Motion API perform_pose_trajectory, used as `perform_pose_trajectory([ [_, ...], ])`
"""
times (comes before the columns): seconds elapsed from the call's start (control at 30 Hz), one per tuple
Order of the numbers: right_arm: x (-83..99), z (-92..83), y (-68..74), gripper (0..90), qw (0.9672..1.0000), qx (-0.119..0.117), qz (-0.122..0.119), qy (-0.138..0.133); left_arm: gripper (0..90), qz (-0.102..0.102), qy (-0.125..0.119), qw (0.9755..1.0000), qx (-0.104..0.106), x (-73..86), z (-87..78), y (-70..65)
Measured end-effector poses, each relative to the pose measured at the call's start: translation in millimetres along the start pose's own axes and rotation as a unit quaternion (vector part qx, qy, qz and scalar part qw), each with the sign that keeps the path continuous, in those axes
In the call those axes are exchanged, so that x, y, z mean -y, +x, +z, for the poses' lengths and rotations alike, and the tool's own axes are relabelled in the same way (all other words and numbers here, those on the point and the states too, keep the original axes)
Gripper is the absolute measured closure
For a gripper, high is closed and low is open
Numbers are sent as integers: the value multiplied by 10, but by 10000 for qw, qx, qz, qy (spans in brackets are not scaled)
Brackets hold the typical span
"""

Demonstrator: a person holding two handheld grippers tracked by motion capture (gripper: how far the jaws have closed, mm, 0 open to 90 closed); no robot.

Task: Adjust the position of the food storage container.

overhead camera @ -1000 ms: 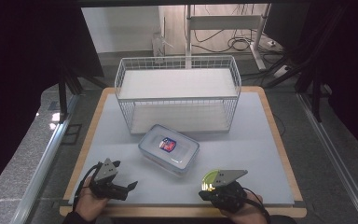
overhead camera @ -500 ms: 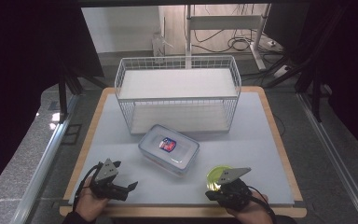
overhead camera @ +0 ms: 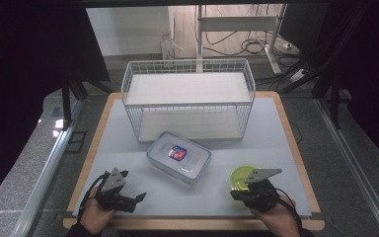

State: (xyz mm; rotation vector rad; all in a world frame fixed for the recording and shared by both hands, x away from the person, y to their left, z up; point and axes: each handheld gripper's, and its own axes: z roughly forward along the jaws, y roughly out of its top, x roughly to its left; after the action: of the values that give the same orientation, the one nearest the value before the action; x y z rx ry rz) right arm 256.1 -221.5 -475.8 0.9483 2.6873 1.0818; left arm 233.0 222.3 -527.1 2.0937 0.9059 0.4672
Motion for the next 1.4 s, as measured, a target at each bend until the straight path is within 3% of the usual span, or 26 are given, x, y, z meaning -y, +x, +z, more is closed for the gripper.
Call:
perform_pose_trajectory([
  [0.6,31,-123,-496,900,9974,454,481,-274,29,24,45,10000,9,1,16,-5],
  [0.8,51,-175,-659,900,9950,665,649,-369,32,-22,-40,9999,105,-1,15,-1],
  [1.0,71,-230,-824,900,9919,879,806,-433,35,-13,-40,10000,36,-1,30,-3],
  [1.13,68,-241,-810,900,9914,941,794,-454,33,-47,-152,9999,-56,-2,21,14],
  [1.23,38,-249,-748,897,9915,946,715,-529,52,-199,-144,9997,-70,-17,21,42],
  [1.4,-12,-200,-636,897,9929,861,590,-572,85,-323,94,9993,-159,-120,68,152],
])
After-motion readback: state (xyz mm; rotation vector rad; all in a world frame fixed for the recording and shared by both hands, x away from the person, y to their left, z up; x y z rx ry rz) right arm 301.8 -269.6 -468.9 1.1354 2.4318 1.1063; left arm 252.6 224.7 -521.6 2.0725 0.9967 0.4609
